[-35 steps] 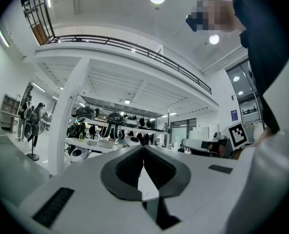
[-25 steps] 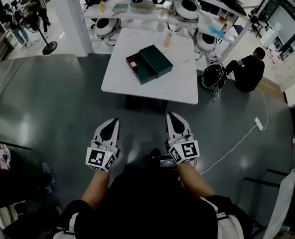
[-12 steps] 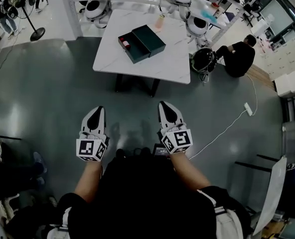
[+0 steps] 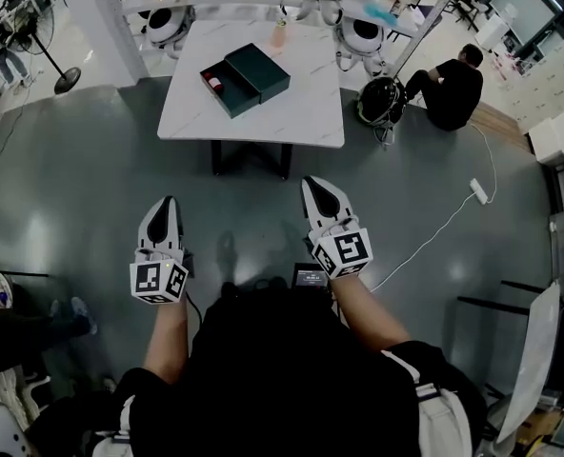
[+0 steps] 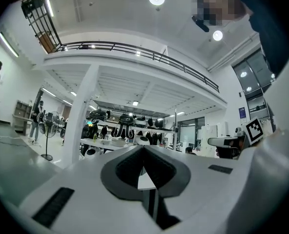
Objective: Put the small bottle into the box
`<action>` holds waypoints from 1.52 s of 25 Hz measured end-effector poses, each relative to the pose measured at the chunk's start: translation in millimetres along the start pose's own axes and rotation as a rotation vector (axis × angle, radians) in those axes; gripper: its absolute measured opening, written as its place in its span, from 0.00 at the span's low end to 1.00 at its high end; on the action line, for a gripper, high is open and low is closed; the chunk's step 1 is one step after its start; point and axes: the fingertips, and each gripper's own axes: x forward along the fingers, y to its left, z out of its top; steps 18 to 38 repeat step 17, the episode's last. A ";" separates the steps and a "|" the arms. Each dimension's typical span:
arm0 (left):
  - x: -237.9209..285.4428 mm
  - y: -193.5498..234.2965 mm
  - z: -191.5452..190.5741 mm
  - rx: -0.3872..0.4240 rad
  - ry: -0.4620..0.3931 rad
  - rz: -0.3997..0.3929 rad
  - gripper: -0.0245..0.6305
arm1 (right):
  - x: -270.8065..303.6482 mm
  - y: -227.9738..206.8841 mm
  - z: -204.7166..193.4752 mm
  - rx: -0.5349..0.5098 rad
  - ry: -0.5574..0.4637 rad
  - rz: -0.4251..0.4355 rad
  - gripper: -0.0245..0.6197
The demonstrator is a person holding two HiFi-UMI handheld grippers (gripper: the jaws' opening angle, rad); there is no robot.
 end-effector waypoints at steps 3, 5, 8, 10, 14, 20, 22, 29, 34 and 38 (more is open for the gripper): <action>4.3 -24.7 -6.4 0.027 0.015 -0.033 0.06 | -9.0 -11.8 -2.6 0.003 0.000 0.004 0.09; 7.9 -36.6 -7.3 0.040 0.022 -0.043 0.06 | -12.5 -19.9 -1.5 0.007 -0.004 0.004 0.09; 13.7 -46.7 -5.5 0.048 0.015 -0.038 0.06 | -16.0 -32.1 -1.7 0.014 -0.012 0.008 0.09; 17.5 -49.8 -7.8 0.041 0.014 -0.029 0.06 | -16.0 -38.8 -4.8 0.021 -0.017 0.014 0.09; 21.8 -59.4 -18.6 0.025 0.025 -0.017 0.06 | -17.6 -50.7 -12.5 0.038 -0.019 0.027 0.09; 25.3 -70.7 -28.5 0.020 0.039 -0.017 0.06 | -20.1 -59.4 -19.2 0.048 -0.009 0.041 0.09; 25.3 -70.7 -28.5 0.020 0.039 -0.017 0.06 | -20.1 -59.4 -19.2 0.048 -0.009 0.041 0.09; 25.3 -70.7 -28.5 0.020 0.039 -0.017 0.06 | -20.1 -59.4 -19.2 0.048 -0.009 0.041 0.09; 25.3 -70.7 -28.5 0.020 0.039 -0.017 0.06 | -20.1 -59.4 -19.2 0.048 -0.009 0.041 0.09; 25.3 -70.7 -28.5 0.020 0.039 -0.017 0.06 | -20.1 -59.4 -19.2 0.048 -0.009 0.041 0.09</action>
